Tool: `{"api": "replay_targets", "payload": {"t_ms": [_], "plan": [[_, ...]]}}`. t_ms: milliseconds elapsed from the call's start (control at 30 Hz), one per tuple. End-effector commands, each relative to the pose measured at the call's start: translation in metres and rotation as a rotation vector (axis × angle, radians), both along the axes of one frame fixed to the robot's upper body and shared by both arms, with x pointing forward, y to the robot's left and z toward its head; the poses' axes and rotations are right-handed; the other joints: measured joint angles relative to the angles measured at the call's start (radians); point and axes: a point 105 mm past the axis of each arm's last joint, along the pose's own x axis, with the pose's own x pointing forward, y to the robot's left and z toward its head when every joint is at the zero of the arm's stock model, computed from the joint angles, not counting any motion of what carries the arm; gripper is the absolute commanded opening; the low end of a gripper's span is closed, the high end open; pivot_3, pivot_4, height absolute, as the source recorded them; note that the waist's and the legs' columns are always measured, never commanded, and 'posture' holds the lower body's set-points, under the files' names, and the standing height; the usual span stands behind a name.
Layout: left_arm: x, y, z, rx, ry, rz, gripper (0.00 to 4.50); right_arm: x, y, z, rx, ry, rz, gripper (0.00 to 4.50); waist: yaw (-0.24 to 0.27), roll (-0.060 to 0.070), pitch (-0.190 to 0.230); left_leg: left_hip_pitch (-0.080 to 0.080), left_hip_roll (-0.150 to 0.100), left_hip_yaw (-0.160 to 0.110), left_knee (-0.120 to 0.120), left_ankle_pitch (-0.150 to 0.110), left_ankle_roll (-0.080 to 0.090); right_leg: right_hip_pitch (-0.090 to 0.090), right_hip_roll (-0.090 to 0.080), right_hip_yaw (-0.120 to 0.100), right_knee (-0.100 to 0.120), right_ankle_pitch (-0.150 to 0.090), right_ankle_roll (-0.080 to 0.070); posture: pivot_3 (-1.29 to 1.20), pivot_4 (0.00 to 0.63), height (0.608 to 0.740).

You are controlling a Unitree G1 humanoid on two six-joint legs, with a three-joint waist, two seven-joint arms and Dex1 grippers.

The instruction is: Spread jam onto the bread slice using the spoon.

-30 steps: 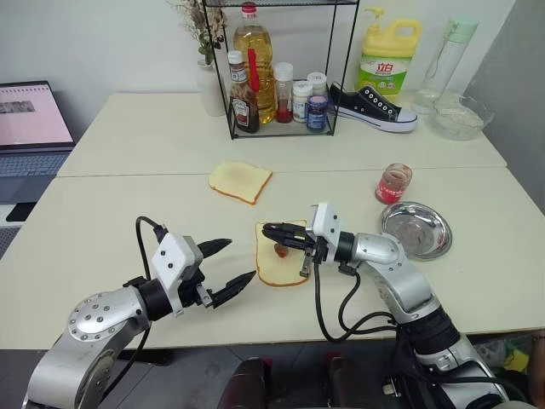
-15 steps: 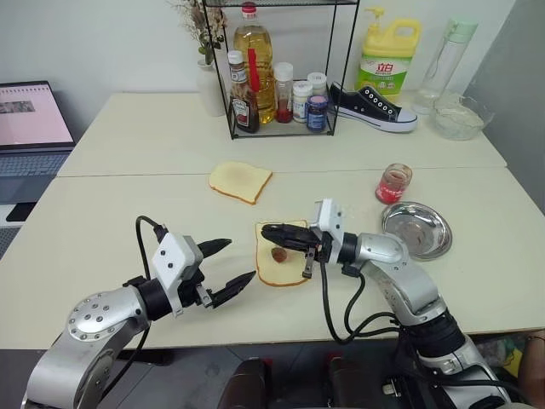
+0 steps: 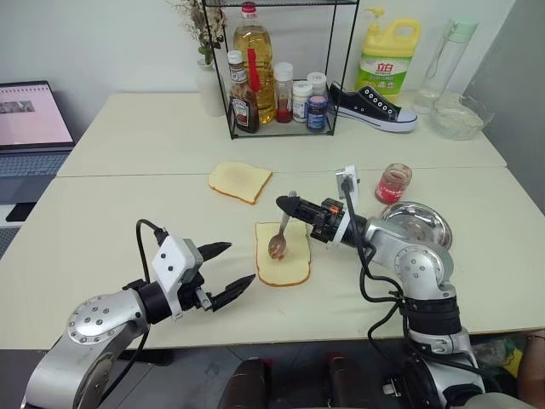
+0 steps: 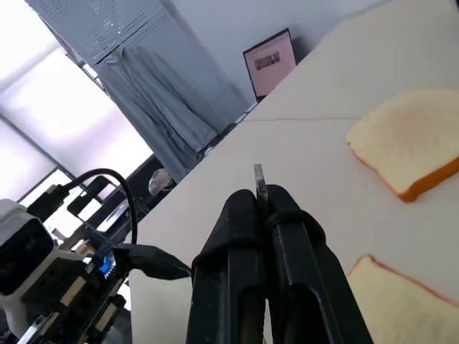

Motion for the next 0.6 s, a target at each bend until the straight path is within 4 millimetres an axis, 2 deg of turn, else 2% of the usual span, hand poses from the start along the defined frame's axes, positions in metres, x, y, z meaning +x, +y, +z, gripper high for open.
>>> {"api": "replay_targets", "payload": {"t_ms": [33, 233, 333, 600], "plan": [[-0.002, -0.003, 0.01, 0.006, -0.04, -0.025, 4.14, 0.003, 0.001, -0.008, 0.008, 0.027, -0.004, 0.04, 0.0, 0.0, 0.0, 0.0, 0.0, 0.0, 0.0, 0.0, 0.0, 0.0, 0.0, 0.0, 0.0, 0.0, 0.0, 0.0, 0.15, 0.74], [-0.004, -0.002, 0.01, 0.021, -0.04, -0.031, 4.14, 0.018, -0.001, -0.036, -0.026, 0.075, -0.05, 0.04, 0.0, 0.0, 0.0, 0.0, 0.0, 0.001, 0.0, 0.0, 0.0, 0.0, 0.002, -0.001, 0.0, 0.0, 0.0, 0.0, 0.15, 0.74], [-0.004, -0.001, 0.011, 0.023, -0.042, -0.03, 4.14, 0.024, -0.004, -0.044, -0.035, 0.083, -0.07, 0.04, -0.001, 0.0, 0.0, 0.0, 0.0, 0.001, 0.0, 0.0, 0.0, 0.0, 0.002, -0.001, 0.0, 0.0, 0.0, 0.0, 0.15, 0.74], [-0.005, -0.002, 0.011, 0.024, -0.037, -0.038, 4.14, 0.047, -0.012, -0.04, -0.03, 0.047, -0.142, 0.04, -0.001, 0.0, 0.0, 0.0, 0.0, 0.001, 0.0, 0.0, 0.0, 0.0, 0.002, -0.001, 0.0, 0.0, 0.0, 0.0, 0.15, 0.74]]}}
